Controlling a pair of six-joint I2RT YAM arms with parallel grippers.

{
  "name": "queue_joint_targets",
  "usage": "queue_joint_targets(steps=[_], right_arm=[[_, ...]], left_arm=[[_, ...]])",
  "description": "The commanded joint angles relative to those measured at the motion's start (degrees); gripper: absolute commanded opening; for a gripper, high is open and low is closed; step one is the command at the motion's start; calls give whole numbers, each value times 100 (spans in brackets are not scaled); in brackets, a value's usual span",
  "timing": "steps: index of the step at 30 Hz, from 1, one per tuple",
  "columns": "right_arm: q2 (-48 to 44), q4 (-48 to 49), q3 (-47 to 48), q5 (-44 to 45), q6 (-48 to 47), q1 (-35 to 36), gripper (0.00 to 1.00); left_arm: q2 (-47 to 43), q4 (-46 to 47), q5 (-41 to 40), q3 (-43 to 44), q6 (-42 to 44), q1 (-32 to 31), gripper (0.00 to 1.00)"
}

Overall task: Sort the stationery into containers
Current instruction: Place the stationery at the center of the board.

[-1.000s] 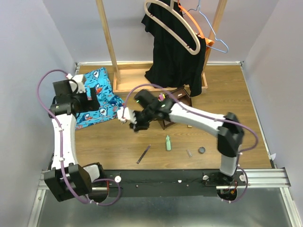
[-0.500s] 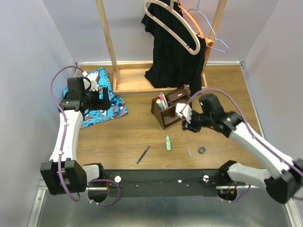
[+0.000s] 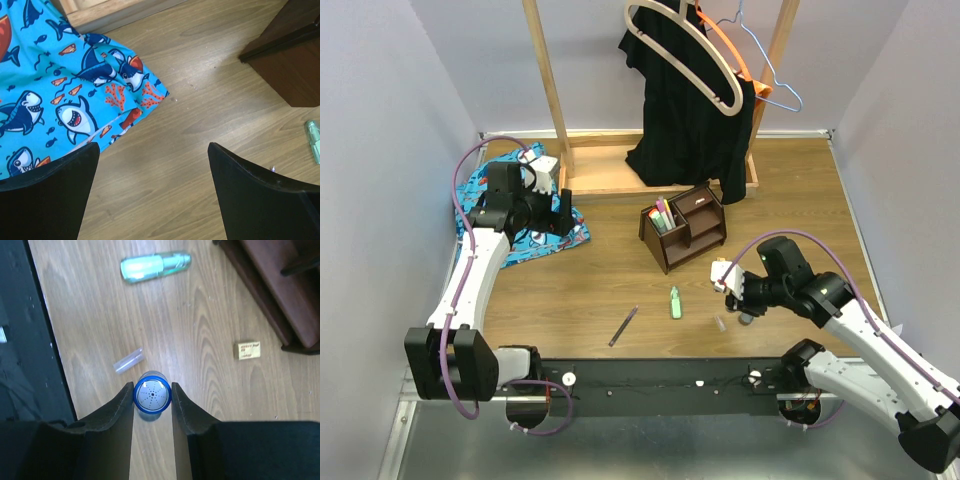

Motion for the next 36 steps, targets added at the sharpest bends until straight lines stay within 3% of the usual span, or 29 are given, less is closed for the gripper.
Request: queue_joint_targets(steps=[1,12,22,36], right_arm=[[-381,-463,-164,259,-457,-132,1],[-241,-691,-252,426,-836,-290,1],[190,-1105,-270,-30,-1574,-1020,1],[480,-842,-454,-417,-1882,-1029,1]], left_arm=[[153,88,86,385,91,-90,99],[495,176,122,552,65,-178,99],[663,211,113,684,100,-248,99],[680,229,25,588,101,-257,99]])
